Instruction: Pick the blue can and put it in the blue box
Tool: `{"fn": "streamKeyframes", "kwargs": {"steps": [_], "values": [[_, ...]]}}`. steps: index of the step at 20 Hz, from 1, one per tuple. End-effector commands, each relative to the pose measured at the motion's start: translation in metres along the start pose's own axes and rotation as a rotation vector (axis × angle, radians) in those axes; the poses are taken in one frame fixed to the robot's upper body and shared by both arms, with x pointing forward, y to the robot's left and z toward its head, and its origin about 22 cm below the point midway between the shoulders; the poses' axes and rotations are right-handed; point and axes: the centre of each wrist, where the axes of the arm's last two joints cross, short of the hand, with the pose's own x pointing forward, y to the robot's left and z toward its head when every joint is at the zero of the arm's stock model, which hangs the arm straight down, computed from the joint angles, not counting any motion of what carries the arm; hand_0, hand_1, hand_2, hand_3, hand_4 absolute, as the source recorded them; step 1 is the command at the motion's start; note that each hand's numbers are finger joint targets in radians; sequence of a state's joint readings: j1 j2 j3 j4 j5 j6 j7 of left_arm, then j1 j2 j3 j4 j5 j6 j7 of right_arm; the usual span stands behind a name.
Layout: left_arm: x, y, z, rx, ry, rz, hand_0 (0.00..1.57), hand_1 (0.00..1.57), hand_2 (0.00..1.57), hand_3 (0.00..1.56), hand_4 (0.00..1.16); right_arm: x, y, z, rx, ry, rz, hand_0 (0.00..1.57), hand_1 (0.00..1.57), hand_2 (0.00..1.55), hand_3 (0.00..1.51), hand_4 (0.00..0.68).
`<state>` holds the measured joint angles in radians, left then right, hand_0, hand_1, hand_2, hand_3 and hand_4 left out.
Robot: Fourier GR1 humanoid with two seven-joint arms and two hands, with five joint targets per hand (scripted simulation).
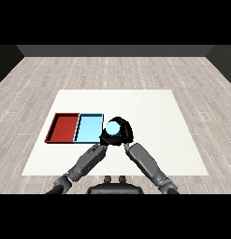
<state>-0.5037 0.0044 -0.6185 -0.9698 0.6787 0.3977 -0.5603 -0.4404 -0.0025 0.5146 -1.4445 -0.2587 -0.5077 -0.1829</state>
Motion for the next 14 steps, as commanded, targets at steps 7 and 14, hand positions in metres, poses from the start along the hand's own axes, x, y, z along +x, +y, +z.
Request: {"fn": "streamKeyframes", "kwargs": {"steps": [7,14], "values": [[-0.003,0.002,-0.004,0.011,-0.073,-0.008,1.57,1.57,1.57,1.54,1.12,-0.004,-0.009,-0.001,0.081,0.044,0.054,0.00,0.00,0.00,0.00,0.000],[-0.001,0.014,-0.005,0.046,-0.055,-0.048,1.57,1.57,1.57,1.52,1.14,-0.003,-0.022,-0.013,0.015,0.031,0.019,0.00,0.00,0.00,0.00,0.000]]}}
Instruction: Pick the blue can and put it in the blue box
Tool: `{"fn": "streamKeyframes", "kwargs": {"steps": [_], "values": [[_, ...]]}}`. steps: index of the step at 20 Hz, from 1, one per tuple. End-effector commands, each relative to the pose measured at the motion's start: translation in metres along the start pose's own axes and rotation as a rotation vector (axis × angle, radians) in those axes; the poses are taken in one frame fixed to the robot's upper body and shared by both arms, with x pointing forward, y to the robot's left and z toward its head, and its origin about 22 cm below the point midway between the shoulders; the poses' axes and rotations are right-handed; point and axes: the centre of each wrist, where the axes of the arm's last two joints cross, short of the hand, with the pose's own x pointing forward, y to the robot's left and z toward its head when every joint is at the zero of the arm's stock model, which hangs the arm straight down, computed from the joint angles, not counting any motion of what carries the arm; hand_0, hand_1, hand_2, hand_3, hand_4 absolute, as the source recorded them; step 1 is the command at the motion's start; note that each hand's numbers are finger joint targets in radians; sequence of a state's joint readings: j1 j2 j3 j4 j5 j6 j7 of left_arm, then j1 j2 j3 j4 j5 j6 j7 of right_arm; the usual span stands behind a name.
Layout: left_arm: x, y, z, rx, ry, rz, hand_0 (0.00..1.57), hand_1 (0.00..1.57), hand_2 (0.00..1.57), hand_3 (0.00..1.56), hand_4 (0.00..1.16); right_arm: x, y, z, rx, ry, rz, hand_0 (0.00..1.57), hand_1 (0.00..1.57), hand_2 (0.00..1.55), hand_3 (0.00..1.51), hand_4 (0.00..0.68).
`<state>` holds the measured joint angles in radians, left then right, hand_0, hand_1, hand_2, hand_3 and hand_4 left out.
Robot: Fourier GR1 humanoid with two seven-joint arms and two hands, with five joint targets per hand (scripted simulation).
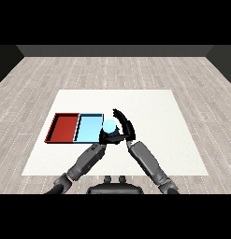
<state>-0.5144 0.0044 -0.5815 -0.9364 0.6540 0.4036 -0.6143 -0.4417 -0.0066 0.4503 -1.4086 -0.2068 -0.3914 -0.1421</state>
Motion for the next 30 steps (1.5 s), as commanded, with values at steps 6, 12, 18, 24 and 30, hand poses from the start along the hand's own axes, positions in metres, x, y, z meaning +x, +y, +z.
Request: {"fn": "streamKeyframes", "kwargs": {"steps": [6,12,18,24,30], "values": [[-0.007,0.017,-0.005,0.034,0.012,-0.048,1.57,1.57,1.57,1.54,1.15,0.015,-0.056,0.019,-0.073,-0.085,-0.052,0.00,0.00,0.00,0.00,0.000],[0.009,0.047,-0.016,0.077,-0.051,-0.164,1.57,1.57,1.57,1.53,1.15,0.020,-0.092,0.036,-0.254,-0.166,-0.166,0.00,0.00,0.00,0.00,0.000],[0.034,0.098,-0.041,0.183,-0.006,-0.296,1.57,1.57,1.57,1.52,1.15,0.019,-0.115,0.063,-0.295,-0.176,-0.184,0.00,0.00,0.00,0.00,0.000],[0.045,0.161,-0.049,0.265,0.111,-0.570,1.57,1.57,1.57,1.50,1.11,0.016,-0.124,0.070,-0.318,-0.131,-0.211,0.00,0.00,0.00,0.00,0.000],[0.031,0.171,-0.056,0.342,0.386,-0.745,1.57,1.57,1.52,1.40,1.00,0.006,-0.140,0.065,-0.347,-0.139,-0.204,0.00,0.00,0.00,0.00,0.000]]}}
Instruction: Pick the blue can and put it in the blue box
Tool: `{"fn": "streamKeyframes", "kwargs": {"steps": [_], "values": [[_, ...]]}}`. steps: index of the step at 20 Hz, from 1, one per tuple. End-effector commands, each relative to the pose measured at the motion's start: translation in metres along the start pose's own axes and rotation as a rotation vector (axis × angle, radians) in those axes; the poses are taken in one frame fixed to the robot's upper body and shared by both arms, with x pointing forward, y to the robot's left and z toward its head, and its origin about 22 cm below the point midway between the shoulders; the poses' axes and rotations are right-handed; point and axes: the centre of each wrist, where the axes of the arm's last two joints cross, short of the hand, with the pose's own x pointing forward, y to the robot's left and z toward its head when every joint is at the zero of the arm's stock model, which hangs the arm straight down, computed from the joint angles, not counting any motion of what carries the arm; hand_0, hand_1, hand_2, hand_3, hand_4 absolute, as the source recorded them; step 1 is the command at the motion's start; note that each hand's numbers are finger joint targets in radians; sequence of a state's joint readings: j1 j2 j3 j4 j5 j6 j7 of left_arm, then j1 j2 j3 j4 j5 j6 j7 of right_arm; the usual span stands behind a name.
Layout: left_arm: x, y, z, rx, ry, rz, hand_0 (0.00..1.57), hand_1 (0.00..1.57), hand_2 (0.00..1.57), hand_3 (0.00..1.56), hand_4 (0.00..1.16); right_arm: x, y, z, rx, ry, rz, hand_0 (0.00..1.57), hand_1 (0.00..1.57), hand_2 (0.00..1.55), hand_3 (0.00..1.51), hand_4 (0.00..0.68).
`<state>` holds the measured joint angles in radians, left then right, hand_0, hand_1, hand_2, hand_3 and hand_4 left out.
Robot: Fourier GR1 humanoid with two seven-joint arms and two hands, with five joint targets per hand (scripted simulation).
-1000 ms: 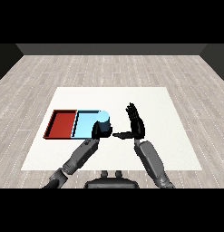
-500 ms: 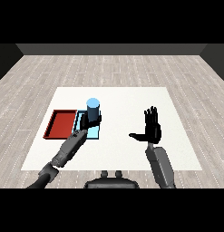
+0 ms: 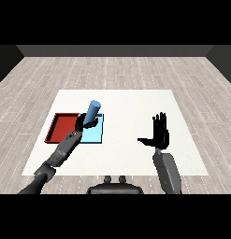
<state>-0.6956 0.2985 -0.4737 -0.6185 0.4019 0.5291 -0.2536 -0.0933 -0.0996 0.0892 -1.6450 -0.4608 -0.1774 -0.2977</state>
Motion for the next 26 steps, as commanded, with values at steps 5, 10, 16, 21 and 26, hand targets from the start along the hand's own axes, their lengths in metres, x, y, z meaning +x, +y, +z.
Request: {"fn": "streamKeyframes", "kwargs": {"steps": [5,10,16,21,26], "values": [[-0.049,-0.013,0.011,0.009,0.406,-0.252,0.73,0.73,0.69,0.48,0.91,-0.013,-0.005,0.005,-0.026,0.012,-0.007,0.00,0.00,0.00,0.00,0.000],[-0.046,-0.020,0.005,0.041,0.526,-0.245,0.90,0.90,0.82,0.58,0.85,-0.025,-0.014,-0.009,-0.044,0.031,0.006,0.00,0.00,0.00,0.00,0.000],[-0.064,0.001,0.010,0.078,0.582,-0.133,1.17,1.17,1.02,0.00,0.69,-0.026,-0.004,0.007,-0.048,0.040,0.015,0.00,0.00,0.00,0.00,0.000],[-0.072,0.017,0.009,0.040,0.575,-0.223,0.00,0.00,0.00,0.00,0.00,-0.024,-0.022,-0.004,-0.061,0.007,-0.003,0.00,0.00,0.00,0.00,0.000],[-0.056,-0.015,0.009,0.061,0.534,-0.222,0.00,0.00,0.00,0.00,0.00,-0.018,-0.024,-0.011,-0.023,0.020,0.009,0.00,0.00,0.00,0.00,0.000]]}}
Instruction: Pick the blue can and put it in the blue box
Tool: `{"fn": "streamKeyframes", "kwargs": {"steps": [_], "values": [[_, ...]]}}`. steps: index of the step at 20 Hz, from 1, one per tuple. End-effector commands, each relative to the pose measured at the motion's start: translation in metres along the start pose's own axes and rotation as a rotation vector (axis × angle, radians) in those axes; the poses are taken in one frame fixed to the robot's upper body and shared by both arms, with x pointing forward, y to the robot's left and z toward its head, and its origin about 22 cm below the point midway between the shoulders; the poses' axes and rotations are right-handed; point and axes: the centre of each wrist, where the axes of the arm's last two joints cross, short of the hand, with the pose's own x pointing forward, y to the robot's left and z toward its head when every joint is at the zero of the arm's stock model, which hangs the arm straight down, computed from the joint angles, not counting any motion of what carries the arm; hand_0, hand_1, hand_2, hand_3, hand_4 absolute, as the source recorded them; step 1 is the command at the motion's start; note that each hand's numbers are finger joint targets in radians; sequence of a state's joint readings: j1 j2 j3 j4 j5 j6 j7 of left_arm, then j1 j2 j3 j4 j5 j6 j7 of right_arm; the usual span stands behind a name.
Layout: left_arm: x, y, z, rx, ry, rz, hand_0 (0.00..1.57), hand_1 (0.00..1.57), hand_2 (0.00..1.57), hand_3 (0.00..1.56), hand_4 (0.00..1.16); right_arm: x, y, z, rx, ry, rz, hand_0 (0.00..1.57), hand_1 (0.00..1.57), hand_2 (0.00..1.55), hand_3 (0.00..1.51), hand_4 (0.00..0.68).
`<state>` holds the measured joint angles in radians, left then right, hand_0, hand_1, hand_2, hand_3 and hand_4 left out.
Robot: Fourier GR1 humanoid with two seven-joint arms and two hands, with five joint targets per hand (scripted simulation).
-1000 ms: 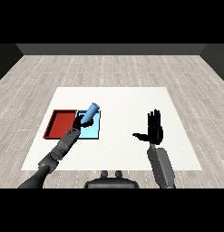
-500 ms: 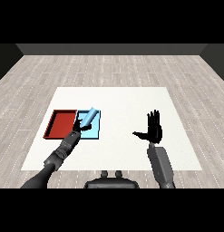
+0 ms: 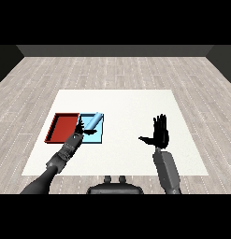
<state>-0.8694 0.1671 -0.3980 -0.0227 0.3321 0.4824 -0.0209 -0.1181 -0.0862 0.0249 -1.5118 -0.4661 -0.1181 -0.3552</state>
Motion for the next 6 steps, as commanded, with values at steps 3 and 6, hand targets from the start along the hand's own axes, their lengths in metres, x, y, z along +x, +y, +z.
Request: {"fn": "streamKeyframes", "kwargs": {"steps": [3,6], "values": [[0.016,-0.005,0.004,0.085,-0.190,0.169,0.00,0.00,0.00,0.00,0.00,-0.002,0.001,-0.005,0.001,0.008,-0.004,0.00,0.00,0.00,0.00,0.000],[0.019,0.033,-0.010,0.071,-0.333,0.200,0.00,0.00,0.00,0.00,0.00,0.007,-0.002,-0.010,0.073,0.005,0.037,0.00,0.00,0.00,0.00,0.000]]}}
